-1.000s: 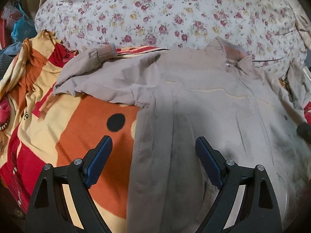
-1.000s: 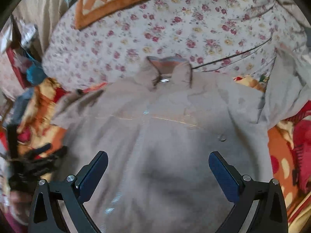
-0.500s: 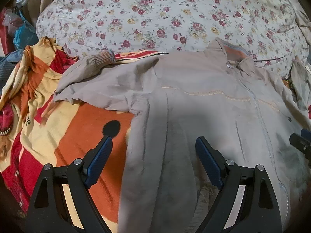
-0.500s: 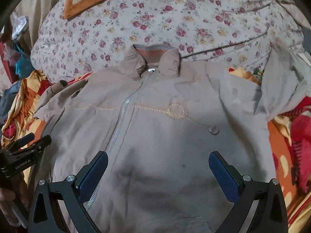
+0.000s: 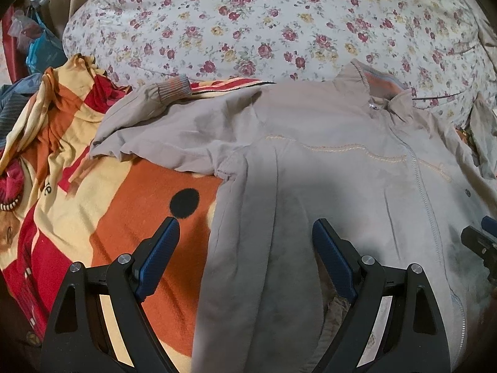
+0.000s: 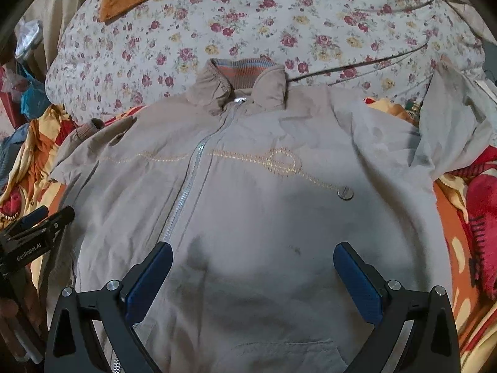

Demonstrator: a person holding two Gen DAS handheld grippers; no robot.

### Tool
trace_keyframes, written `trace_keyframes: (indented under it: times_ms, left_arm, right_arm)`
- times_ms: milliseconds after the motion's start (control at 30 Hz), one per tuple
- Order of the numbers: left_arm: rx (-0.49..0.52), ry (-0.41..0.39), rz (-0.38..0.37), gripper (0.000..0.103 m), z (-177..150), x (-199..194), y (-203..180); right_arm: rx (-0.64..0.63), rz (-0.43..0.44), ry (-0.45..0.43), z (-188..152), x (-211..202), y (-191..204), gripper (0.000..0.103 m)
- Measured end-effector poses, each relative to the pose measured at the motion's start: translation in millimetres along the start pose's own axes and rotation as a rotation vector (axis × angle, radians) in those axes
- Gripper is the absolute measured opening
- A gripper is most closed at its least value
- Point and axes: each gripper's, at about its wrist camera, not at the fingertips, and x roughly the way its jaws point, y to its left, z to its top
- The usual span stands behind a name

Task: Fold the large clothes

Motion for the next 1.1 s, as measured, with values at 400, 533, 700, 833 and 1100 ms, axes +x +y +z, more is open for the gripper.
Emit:
trace_keyframes:
  times_ms: [400, 533, 700, 833, 1100]
  left_arm:
    - [-0.004, 0.003, -0.002, 0.087, -1.2, 1.9, 0.4]
    - [-0.005, 0.003, -0.003, 0.088, -1.4, 2.4, 0.4]
    - [-0.017, 0.007, -0.014, 0.088, -2.5, 4.4, 2.9]
    - [-0.065, 0.009, -0.032, 0.087, 3.7, 2.0, 16.2]
    - [-0.155, 0.006, 0.06, 0.087, 55.1, 10.5, 75.2]
  right_arm:
    - [-0.003, -0.002, 0.023, -3.1, 6.6, 0.6, 0.103]
    - [-0.001, -0.003, 0.026, -4.6, 7.2, 0.0, 0.103]
    - [0.002, -0.004, 0.031, -5.1, 8.4, -0.6, 0.103]
    - [0.005, -0.003, 0.033, -5.3, 8.2, -1.3, 0.103]
    - [0.02, 0.02, 0.044, -6.0, 8.6, -4.3, 0.103]
